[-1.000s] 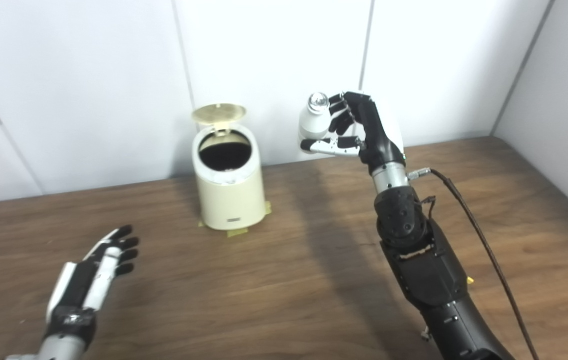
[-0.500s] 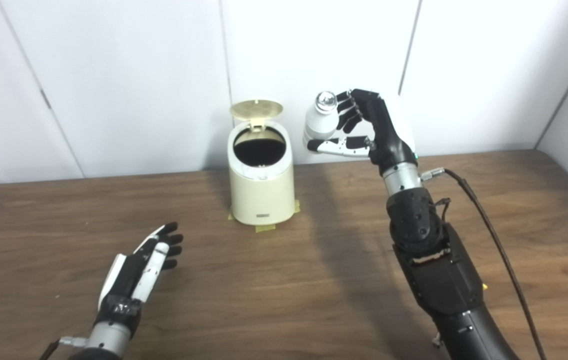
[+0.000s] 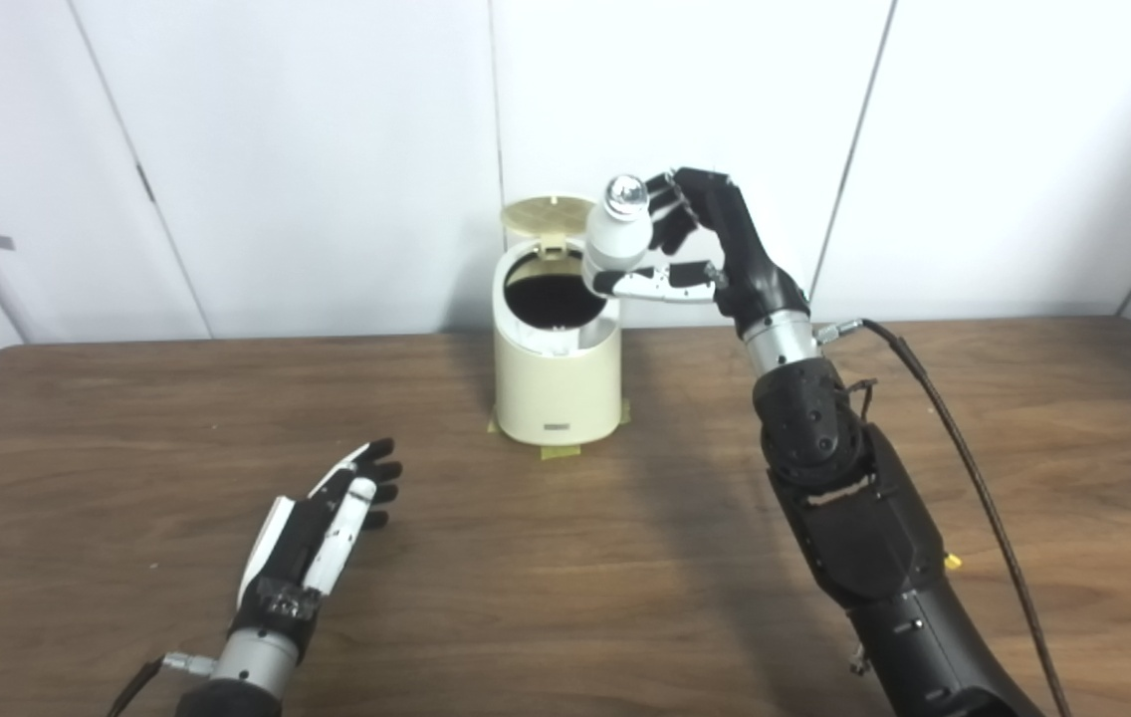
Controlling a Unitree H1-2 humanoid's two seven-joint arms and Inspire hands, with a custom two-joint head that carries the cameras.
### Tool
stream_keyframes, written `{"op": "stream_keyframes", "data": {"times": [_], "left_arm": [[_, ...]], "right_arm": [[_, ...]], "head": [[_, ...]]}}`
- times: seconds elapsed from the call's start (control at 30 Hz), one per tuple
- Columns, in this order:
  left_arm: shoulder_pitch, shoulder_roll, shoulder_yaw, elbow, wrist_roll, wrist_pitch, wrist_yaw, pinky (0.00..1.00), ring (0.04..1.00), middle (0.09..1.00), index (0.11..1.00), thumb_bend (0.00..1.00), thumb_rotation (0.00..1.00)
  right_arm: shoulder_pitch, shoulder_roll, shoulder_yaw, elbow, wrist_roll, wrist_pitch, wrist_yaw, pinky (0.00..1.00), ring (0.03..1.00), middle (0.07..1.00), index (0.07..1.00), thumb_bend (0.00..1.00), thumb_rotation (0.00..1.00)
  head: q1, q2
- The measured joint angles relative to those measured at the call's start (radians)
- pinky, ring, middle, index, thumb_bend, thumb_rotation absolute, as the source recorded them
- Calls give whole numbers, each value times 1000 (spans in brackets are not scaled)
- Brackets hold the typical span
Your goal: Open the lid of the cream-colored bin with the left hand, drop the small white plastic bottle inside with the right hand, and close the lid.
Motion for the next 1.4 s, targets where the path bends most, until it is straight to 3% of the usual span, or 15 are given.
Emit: {"op": "stream_keyframes", "data": {"times": [0.27, 0.63, 1.4], "left_arm": [[0, -6, -2, -1, 4, 0, 2, 797, 840, 857, 918, 429, 969], [0, -15, -9, -1, 18, -2, 6, 794, 838, 857, 923, 429, 977], [3, -24, -8, -4, 28, -4, 6, 797, 836, 849, 916, 430, 979]], "right_arm": [[-65, 17, 26, 71, -10, -49, -5, 356, 423, 488, 500, 521, 0], [-77, 19, 33, 134, -15, -54, -6, 371, 432, 485, 499, 521, 0], [-116, 36, 60, 295, -56, -152, -63, 391, 428, 478, 504, 521, 0]], "head": [[0, 3], [3, 3], [23, 14]]}}
